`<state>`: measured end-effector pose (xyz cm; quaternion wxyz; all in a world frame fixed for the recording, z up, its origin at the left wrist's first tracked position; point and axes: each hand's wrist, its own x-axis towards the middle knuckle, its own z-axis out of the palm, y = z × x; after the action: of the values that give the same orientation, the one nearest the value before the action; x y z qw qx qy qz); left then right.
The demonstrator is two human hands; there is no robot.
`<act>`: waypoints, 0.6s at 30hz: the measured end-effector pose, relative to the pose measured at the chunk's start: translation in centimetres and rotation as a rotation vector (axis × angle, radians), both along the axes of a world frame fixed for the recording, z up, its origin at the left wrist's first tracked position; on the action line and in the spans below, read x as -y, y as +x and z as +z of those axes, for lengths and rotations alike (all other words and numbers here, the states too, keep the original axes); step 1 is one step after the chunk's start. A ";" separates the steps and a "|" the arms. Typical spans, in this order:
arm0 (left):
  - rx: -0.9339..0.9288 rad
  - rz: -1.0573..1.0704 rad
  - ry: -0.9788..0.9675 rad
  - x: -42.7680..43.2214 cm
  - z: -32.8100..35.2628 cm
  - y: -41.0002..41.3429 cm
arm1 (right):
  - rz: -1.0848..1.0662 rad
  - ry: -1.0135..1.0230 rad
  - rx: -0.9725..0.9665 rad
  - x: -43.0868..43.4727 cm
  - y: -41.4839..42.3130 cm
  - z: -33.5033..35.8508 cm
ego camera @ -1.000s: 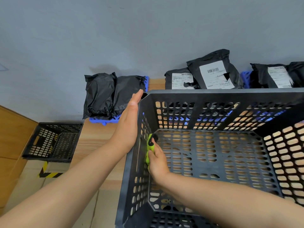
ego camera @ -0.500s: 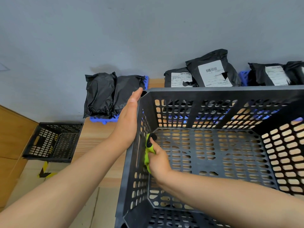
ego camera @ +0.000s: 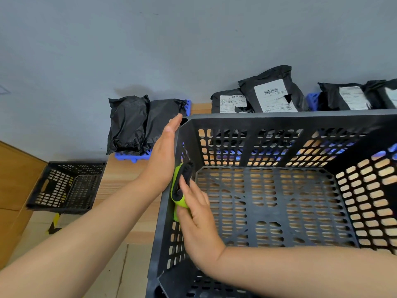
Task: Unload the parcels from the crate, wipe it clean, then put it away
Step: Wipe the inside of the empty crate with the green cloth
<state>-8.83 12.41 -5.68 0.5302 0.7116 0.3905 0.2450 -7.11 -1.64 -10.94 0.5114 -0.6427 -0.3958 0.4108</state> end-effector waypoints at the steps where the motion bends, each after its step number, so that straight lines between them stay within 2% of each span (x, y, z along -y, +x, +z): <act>1: 0.000 0.000 0.001 0.0 0.0 0.0 | 0.019 0.003 0.022 0.1 0.0 -0.2; 13: -0.012 0.006 0.007 -0.1 -0.1 0.1 | 0.003 0.003 0.133 0.1 0.3 -4.2; 18: -0.020 0.006 0.009 0.1 0.1 0.1 | 0.054 -0.247 0.109 0.7 1.2 -7.2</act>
<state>-8.70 12.35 -5.62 0.5224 0.7152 0.3967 0.2412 -5.95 -2.30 -18.13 0.3950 -0.7111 -0.3866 0.4346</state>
